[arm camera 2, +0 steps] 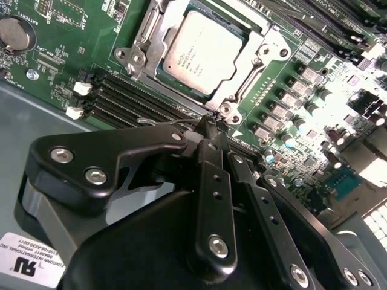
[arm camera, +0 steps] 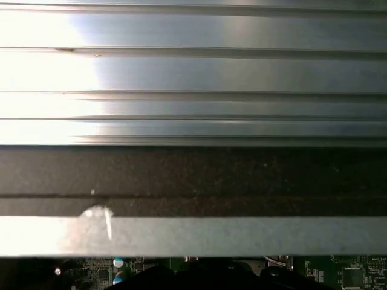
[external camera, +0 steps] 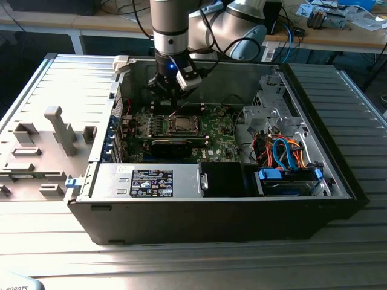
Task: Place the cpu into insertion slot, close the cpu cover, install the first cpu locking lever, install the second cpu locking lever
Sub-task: 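Install the first cpu locking lever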
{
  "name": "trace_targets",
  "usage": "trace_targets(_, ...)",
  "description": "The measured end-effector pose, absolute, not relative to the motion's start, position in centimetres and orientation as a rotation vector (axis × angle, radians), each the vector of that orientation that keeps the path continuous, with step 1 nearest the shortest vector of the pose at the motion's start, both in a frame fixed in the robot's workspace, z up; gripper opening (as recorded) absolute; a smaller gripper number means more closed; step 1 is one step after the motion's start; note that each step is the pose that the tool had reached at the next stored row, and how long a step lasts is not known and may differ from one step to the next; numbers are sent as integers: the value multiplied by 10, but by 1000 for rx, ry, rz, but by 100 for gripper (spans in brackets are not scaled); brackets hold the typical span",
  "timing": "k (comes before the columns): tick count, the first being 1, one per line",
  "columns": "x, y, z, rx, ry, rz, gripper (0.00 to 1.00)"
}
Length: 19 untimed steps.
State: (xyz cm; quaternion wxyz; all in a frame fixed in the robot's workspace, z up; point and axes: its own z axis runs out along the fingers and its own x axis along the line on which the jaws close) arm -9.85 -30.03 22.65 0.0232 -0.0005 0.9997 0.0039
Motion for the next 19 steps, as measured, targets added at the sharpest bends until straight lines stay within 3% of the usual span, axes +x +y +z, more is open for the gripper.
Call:
trace_targets(9,-99,-296,222,-5,3095,38,11)
trace_targets(19,-99,-296,218,-9,3095,14,11)
